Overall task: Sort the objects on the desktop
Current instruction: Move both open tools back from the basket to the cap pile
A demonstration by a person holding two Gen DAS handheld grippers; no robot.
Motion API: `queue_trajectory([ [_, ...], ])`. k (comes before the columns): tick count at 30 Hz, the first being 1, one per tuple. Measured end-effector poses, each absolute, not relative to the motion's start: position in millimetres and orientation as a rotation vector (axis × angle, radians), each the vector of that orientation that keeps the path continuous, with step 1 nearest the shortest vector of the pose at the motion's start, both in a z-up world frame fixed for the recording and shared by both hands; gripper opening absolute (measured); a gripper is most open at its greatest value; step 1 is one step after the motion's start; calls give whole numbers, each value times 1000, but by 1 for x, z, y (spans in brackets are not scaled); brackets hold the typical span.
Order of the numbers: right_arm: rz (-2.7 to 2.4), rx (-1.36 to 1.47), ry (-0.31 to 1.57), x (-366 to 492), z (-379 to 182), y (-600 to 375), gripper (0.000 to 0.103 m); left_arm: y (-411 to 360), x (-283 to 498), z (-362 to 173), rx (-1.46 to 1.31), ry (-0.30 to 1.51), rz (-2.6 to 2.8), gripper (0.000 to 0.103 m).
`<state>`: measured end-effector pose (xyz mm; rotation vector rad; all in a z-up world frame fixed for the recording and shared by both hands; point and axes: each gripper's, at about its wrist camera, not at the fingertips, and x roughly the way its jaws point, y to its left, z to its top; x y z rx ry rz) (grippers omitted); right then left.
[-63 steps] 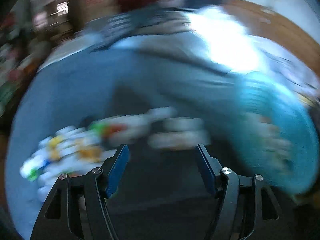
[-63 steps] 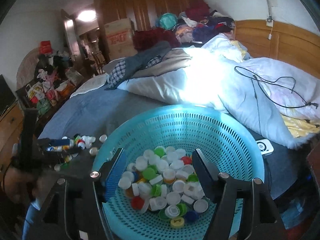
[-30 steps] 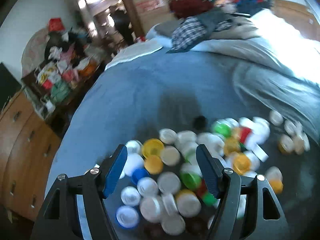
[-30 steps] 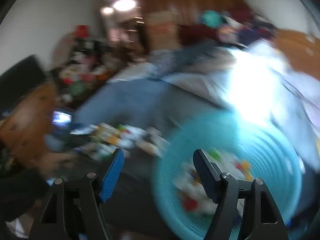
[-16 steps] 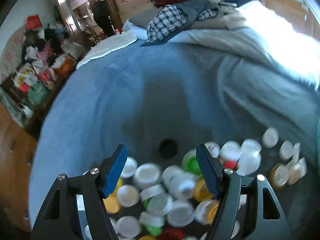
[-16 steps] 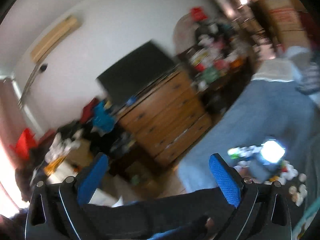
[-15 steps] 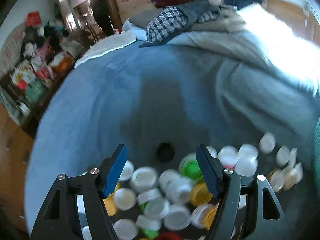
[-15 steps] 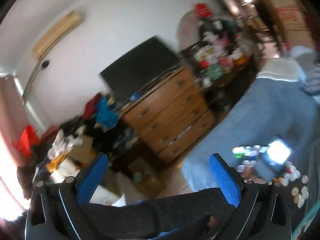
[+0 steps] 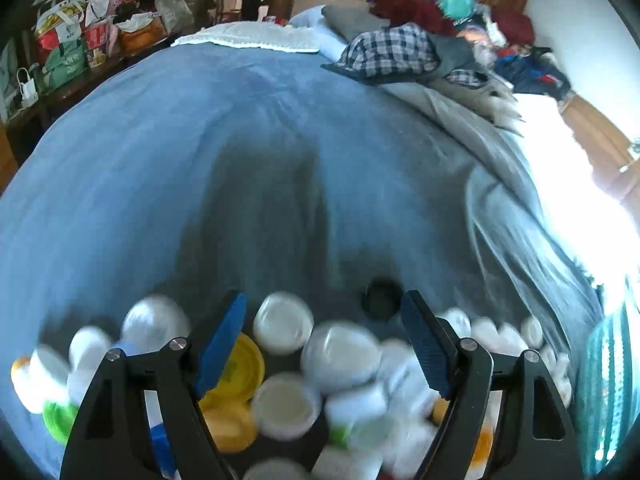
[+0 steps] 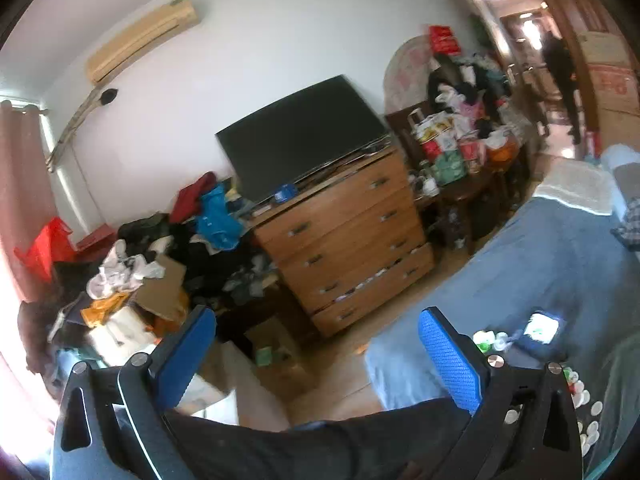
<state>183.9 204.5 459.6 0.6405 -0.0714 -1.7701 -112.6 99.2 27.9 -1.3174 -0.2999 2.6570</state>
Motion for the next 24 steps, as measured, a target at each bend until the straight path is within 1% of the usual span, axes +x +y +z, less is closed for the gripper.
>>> queue_trajectory([
  [2, -1986, 641, 10, 163, 429, 217, 103, 90, -90, 31, -1263, -304, 2657, 74],
  [4, -2169, 651, 21, 147, 397, 247, 103, 80, -72, 32, -1232, -328, 2640, 75],
  [7, -2410, 602, 94, 149, 364, 289, 103, 64, -54, 34, -1217, -392, 2622, 75],
  [8, -2486, 605, 123, 150, 350, 307, 103, 57, -47, 34, -1217, -410, 2626, 77],
  [9, -2532, 620, 136, 153, 339, 318, 103, 52, -39, 34, -1223, -409, 2628, 82],
  [11, -2599, 705, 136, 158, 311, 342, 103, 47, -30, 37, -1255, -385, 2624, 85],
  [13, -2624, 778, 133, 167, 288, 356, 103, 34, -16, 36, -1259, -436, 2595, 84],
  [15, -2654, 821, 154, 182, 268, 369, 103, 22, 5, 41, -1231, -444, 2628, 84],
  [17, -2668, 858, 185, 198, 251, 374, 103, 12, 29, 46, -1223, -394, 2697, 83],
  [19, -2672, 885, 169, 204, 241, 384, 103, 7, 56, 53, -1193, -341, 2734, 81],
  [21, -2673, 911, 133, 210, 233, 390, 103, 12, 78, 55, -1177, -298, 2704, 73],
  [24, -2656, 974, 58, 213, 215, 397, 103, 38, 96, 51, -1180, -148, 2654, 72],
])
